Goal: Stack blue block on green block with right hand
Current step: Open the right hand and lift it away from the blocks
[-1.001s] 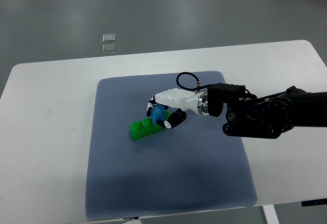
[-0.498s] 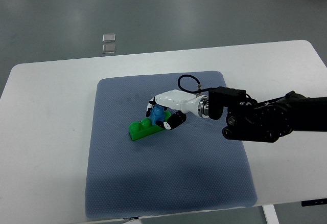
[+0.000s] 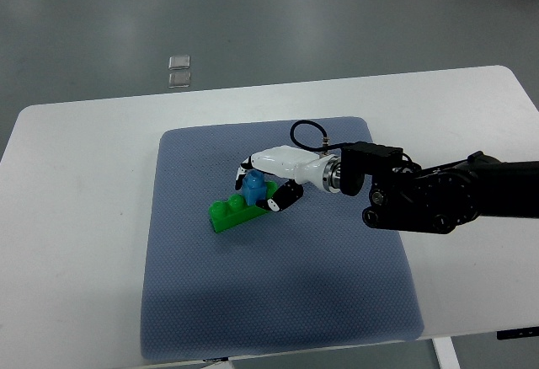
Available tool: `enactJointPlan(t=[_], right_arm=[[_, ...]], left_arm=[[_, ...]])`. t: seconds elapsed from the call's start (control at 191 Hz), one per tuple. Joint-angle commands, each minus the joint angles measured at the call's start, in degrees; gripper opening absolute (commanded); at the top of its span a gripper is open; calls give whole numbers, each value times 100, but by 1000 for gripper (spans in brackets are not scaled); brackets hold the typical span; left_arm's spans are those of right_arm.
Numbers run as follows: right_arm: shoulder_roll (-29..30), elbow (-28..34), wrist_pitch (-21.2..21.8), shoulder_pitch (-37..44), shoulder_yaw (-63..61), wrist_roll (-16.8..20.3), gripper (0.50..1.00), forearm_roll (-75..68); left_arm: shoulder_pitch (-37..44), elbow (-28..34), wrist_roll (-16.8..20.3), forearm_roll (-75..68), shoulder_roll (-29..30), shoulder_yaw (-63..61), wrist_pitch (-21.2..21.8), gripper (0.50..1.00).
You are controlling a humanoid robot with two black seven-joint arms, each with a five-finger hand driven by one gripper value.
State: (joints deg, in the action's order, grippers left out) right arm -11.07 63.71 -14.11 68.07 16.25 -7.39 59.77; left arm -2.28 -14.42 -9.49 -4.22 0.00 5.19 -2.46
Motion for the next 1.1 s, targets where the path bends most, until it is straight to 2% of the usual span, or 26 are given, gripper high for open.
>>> enactJointPlan(t=[0.0, 0.1, 0.524, 0.644, 0.843, 0.896, 0.901, 0.964, 0.969, 0.985, 1.074, 1.079, 1.095], right_arm=[[-18, 1, 22, 14, -43, 9, 895, -9], [-53, 28, 23, 14, -60, 9, 913, -9], [-220, 72, 66, 145, -350, 18, 913, -71], [-387, 151, 339, 216, -623, 18, 913, -115], [-747, 221, 1024, 163, -1668, 71, 913, -369], [-747, 221, 1024, 163, -1669, 71, 913, -370], [-843, 212, 1190, 128, -1999, 80, 913, -639], [-862, 212, 1218, 119, -2064, 80, 913, -695], [-957, 177, 1366, 41, -2386, 88, 913, -1025], [-967, 168, 1402, 5, -2459, 97, 913, -1116], [-994, 133, 1473, -109, -2723, 132, 913, -1416], [-994, 20, 1473, -257, -3089, 237, 913, -1824], [-994, -16, 1473, -303, -3172, 264, 913, -1917]], left_arm=[[0, 9, 0, 0, 0, 0, 0, 1000], [0, 9, 0, 0, 0, 0, 0, 1000], [0, -8, 0, 0, 0, 0, 0, 1000], [0, -8, 0, 0, 0, 0, 0, 1000], [0, 1, 0, 0, 0, 0, 0, 1000], [0, 1, 0, 0, 0, 0, 0, 1000], [0, 1, 0, 0, 0, 0, 0, 1000], [0, 1, 0, 0, 0, 0, 0, 1000], [0, -8, 0, 0, 0, 0, 0, 1000], [0, -8, 0, 0, 0, 0, 0, 1000], [0, -17, 0, 0, 0, 0, 0, 1000], [0, -17, 0, 0, 0, 0, 0, 1000], [0, -17, 0, 0, 0, 0, 0, 1000]])
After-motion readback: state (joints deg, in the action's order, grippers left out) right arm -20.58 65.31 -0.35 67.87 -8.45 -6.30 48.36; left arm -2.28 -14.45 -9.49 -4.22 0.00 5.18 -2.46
